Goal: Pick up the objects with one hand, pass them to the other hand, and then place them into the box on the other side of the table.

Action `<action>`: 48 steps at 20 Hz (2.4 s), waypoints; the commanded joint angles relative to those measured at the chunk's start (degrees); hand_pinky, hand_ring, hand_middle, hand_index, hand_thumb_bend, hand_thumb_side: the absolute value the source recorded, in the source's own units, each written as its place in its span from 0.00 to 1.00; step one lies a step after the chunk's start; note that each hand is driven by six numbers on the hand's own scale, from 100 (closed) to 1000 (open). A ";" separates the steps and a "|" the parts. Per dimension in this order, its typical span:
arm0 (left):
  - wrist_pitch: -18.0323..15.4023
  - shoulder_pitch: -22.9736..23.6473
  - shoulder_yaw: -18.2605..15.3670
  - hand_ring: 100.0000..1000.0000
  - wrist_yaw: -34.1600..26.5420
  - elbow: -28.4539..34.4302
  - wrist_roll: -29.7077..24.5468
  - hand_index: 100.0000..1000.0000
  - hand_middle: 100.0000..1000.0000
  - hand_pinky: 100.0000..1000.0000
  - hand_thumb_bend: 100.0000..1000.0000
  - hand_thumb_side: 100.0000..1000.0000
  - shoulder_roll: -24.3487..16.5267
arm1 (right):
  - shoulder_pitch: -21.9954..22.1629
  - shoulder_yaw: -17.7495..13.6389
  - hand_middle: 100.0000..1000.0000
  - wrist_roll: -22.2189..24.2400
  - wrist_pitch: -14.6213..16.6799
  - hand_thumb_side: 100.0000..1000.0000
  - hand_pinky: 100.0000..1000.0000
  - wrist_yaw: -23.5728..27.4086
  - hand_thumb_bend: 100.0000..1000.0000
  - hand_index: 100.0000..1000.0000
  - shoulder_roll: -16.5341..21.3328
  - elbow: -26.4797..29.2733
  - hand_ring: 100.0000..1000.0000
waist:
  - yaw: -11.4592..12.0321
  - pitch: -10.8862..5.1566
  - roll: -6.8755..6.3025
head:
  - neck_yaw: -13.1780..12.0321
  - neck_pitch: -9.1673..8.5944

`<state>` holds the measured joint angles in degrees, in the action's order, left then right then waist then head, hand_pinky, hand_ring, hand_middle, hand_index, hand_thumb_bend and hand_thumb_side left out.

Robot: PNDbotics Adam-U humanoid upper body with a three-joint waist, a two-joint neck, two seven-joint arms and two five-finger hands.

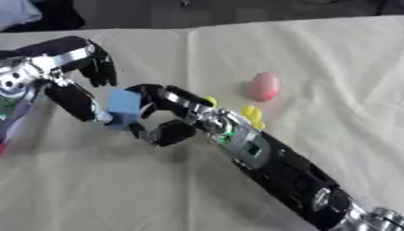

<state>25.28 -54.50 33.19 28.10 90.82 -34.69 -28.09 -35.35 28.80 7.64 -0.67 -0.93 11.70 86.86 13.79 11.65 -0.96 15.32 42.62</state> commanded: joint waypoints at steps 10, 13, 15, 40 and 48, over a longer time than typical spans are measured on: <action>-0.26 -1.42 -0.24 0.56 0.48 -0.76 -1.20 0.59 0.48 0.72 0.58 0.00 0.12 | -1.36 0.23 0.68 -1.51 1.44 0.00 0.69 2.48 0.00 0.81 -1.27 1.13 0.75 | -0.01 -1.79 -0.52 | 0.16 -1.04; -0.25 -1.45 -0.15 0.58 0.34 -1.19 -2.13 0.61 0.50 0.72 0.58 0.00 0.21 | -1.40 0.21 0.68 -1.55 1.81 0.00 0.69 2.82 0.00 0.81 -1.33 1.05 0.75 | -0.02 -1.80 -0.57 | 0.20 -1.07; -0.23 -1.49 -0.14 0.58 0.34 -1.48 -2.78 0.61 0.50 0.72 0.58 0.00 0.30 | -1.40 0.20 0.68 -1.48 2.13 0.00 0.69 3.13 0.00 0.81 -1.36 0.98 0.75 | -0.02 -1.79 -0.61 | 0.17 -0.96; 1.24 -1.67 -0.08 0.43 1.69 -1.07 -2.67 0.32 0.19 0.68 0.38 0.00 0.54 | -1.39 0.02 0.68 -1.88 3.43 0.00 0.69 3.12 0.00 0.81 -1.53 -0.05 0.75 | -0.09 -1.69 -0.69 | 0.26 -1.13; 1.07 -1.69 -0.13 0.42 3.12 0.32 -3.25 0.26 0.15 0.68 0.36 0.00 0.45 | -1.48 0.03 0.70 -3.17 2.73 0.00 0.69 1.39 0.00 0.82 -1.43 0.04 0.76 | -0.13 -1.73 -0.59 | 0.58 -1.06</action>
<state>26.05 -54.98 33.43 30.87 90.22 -37.54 -26.70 -35.63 28.69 4.70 1.95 0.81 10.94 85.47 13.71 11.65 -0.96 15.72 42.17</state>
